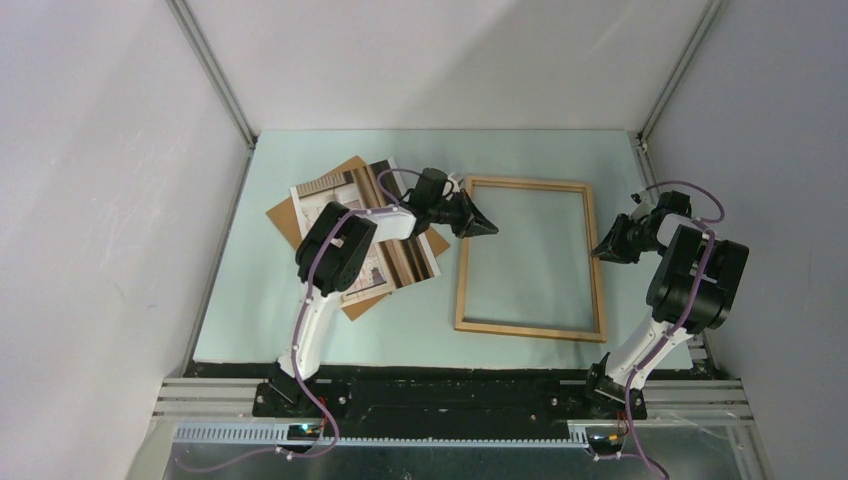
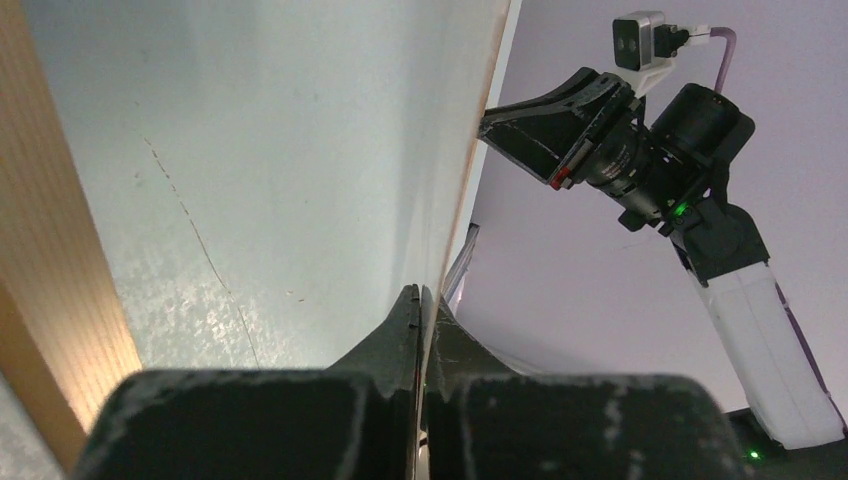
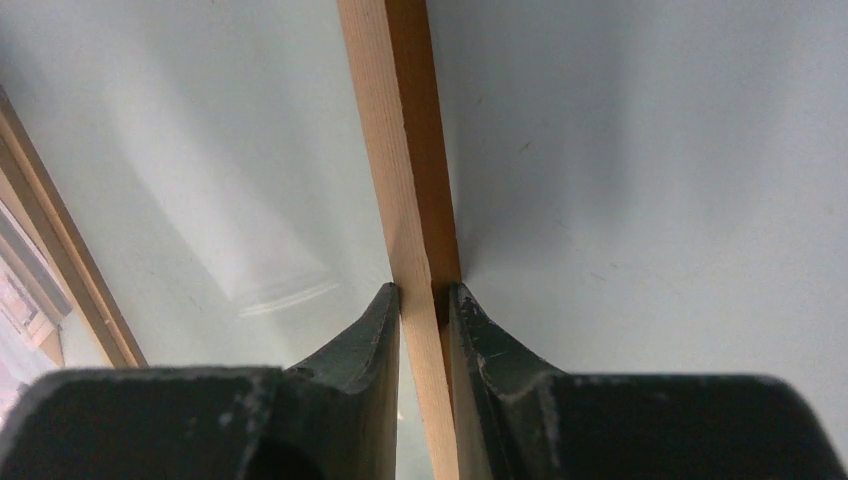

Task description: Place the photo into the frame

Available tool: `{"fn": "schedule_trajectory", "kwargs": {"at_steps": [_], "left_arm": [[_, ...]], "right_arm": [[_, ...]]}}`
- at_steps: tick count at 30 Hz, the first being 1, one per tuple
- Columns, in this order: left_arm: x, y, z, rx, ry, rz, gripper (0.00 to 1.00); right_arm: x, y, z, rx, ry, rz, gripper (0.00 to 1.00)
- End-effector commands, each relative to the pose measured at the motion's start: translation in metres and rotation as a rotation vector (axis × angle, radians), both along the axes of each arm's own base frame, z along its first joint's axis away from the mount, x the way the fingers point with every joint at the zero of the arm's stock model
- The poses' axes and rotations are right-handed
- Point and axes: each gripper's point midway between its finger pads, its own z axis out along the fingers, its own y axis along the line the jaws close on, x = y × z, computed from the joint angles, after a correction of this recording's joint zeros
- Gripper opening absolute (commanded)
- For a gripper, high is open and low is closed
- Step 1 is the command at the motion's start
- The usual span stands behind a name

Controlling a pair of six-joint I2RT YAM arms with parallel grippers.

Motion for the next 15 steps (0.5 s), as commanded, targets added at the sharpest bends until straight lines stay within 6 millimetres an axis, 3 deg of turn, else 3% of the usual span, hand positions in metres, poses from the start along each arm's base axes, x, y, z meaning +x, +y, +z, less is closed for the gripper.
{"fn": "schedule_trajectory", "kwargs": {"at_steps": [1, 15], "left_arm": [[-0.028, -0.02, 0.006, -0.031, 0.04, -0.088, 0.0], [-0.034, -0.018, 0.022, -0.063, 0.06, -0.089, 0.0]], "right_arm": [[-0.003, 0.02, 0.002, 0.101, 0.029, 0.016, 0.14], [-0.002, 0.022, 0.003, 0.099, 0.03, 0.02, 0.12]]}}
